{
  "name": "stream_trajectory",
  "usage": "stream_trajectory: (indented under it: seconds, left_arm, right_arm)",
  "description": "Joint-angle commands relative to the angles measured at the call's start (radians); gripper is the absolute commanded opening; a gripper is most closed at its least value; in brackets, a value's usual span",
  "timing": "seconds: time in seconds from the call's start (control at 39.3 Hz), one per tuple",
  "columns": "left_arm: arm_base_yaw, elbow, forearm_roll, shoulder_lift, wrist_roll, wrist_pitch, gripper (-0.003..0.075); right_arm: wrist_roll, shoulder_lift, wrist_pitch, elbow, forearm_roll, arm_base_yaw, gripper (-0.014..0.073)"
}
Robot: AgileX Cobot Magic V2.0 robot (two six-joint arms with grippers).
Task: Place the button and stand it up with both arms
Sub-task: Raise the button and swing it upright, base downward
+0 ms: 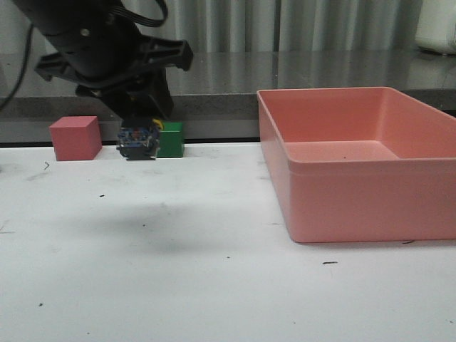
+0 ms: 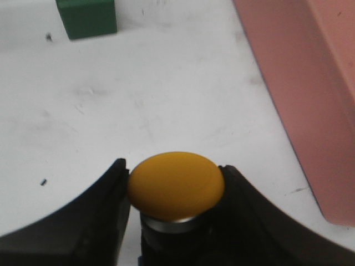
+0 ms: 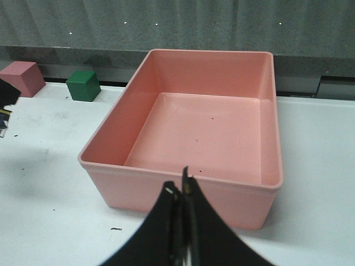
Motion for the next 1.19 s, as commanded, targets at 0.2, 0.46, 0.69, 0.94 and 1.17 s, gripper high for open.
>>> stream_trajectory:
  seconds: [0.2,0.46,0.69,0.94,1.17]
  left_arm:
    - [0.001,0.406,0.071,-0.357,0.000,-0.689,0.0154]
    - [0.055,0.573,0.071,-0.347,0.004,-0.877,0.0154]
    - [0.134,0.573,0.071,-0.248,0.004,-0.931,0.0154]
    - [0.193,0.573,0.162,-0.021,0.019,-1.194,0.0156]
    - [0.193,0.573,0.165,0.177,0.086,-1.508,0.0158]
  right_arm:
    - [-0.010,0.005,-0.081,-0.028,-0.021,-0.006,-0.0070]
    - [-0.010,0.005,-0.081,-0.028,-0.021,-0.006,-0.0070]
    - [-0.010,0.005,-0.080,-0.028,-0.021,-0.006,-0.0070]
    - [-0.010,0.005,-0.080,-0.028,-0.021,-0.006,-0.0070]
    - [-0.010,0.005,-0.080,-0.028,-0.021,-0.006,-0.0070]
